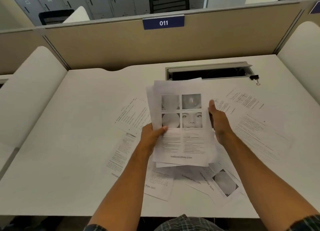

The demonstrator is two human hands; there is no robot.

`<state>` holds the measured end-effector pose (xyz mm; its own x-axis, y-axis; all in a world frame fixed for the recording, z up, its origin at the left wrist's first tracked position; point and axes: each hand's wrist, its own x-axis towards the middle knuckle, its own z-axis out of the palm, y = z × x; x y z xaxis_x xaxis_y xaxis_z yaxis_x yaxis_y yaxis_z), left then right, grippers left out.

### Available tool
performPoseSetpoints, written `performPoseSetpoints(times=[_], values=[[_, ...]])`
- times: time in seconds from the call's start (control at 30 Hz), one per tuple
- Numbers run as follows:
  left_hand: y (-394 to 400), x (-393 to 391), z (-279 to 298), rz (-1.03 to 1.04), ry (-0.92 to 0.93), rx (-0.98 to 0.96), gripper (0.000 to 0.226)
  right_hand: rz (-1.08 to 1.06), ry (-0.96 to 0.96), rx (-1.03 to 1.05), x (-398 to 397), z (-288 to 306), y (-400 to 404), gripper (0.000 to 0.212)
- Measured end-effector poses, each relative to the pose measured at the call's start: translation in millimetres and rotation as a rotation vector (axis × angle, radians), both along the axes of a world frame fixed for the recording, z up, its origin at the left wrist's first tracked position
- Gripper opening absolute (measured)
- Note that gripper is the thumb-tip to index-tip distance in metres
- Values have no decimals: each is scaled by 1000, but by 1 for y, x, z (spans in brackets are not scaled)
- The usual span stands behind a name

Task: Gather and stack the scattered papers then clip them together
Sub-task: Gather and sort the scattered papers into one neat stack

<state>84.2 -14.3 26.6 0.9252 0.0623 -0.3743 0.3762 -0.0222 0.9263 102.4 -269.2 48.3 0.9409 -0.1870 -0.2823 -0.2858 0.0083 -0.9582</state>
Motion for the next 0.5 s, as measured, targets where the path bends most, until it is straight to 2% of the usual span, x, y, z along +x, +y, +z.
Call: performPoseSetpoints(times=[0.07, 0.13, 0.23, 0.3, 0.37, 0.47, 0.5], values=[[8, -2, -8, 103, 52, -31, 11, -51, 31, -17, 17, -3, 11, 60], [15, -2, -15, 215, 120, -48, 14, -43, -3, -38, 32, -8, 24, 41], [24, 1, -20, 371, 255, -85, 36, 29, -73, -182, 50, -19, 42, 20], [30, 4, -21, 438, 343, -123, 46, 108, -92, -357, 56, -29, 52, 27], [35, 3, -23, 458, 385, -185, 46, 224, -79, -552, 60, -35, 62, 49], [35, -1, -21, 471, 396, -309, 18, 412, -32, -853, 63, -42, 74, 74], [34, -1, -21, 487, 391, -318, 15, 453, 0, -931, 64, -44, 78, 81]])
